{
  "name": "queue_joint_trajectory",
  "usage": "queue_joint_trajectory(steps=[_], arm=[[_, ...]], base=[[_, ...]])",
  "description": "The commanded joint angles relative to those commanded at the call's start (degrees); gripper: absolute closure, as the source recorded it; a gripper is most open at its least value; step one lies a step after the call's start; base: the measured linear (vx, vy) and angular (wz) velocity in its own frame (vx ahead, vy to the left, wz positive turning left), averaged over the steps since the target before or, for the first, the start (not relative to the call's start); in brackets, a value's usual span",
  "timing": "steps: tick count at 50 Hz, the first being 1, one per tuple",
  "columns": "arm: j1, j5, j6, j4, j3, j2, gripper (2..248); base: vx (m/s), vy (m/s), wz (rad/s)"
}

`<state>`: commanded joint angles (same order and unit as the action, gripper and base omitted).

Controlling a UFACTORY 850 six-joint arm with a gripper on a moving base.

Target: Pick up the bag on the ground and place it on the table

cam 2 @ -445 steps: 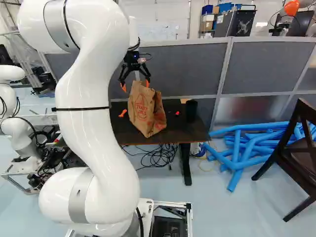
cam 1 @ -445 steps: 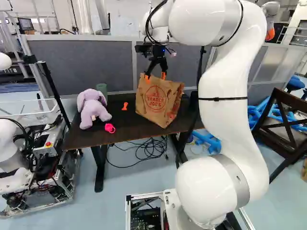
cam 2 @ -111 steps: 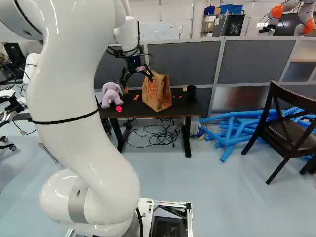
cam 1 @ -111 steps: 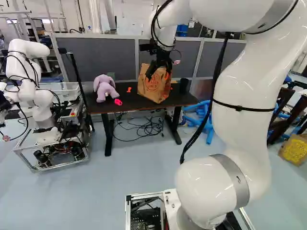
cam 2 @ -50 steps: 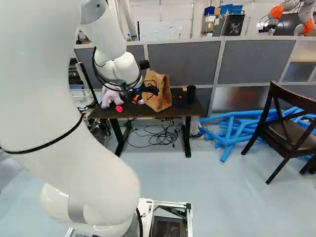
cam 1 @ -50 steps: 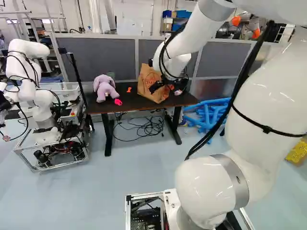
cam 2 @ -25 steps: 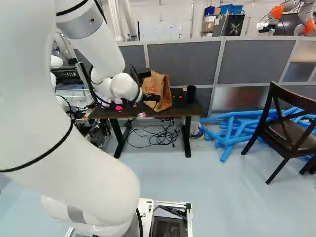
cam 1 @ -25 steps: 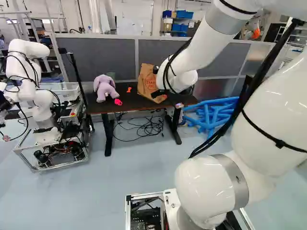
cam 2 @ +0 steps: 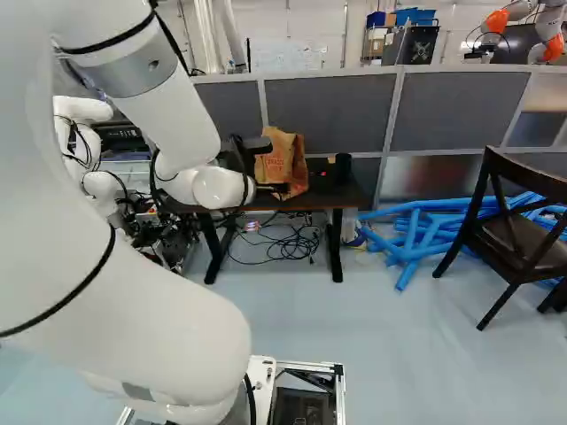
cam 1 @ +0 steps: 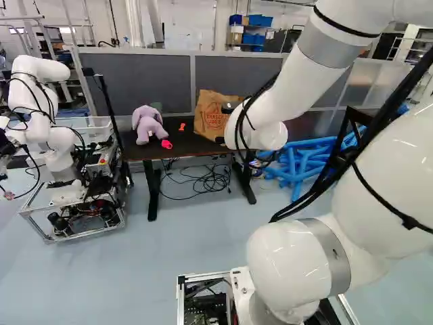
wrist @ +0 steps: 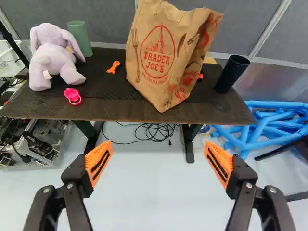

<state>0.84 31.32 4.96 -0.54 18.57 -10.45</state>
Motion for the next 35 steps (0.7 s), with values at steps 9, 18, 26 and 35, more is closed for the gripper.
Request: queue_joint_trajectory(steps=[9,18,26,35], arm=[[-0.19,4.14,-1.1,0.12,-3.01,-1.23,3],[-0.35,7.76,-2.06,0.22,-5.64,-2.31,3],[-0.48,10.55,-2.8,0.3,-7.66,-3.13,3],[-0.6,13.19,-3.5,0.38,-9.58,-3.92,3]], base=[[0.0,0.0,0.0],[0.0,0.0,0.0],[0.0,0.0,0.0],[0.0,0.0,0.0]])
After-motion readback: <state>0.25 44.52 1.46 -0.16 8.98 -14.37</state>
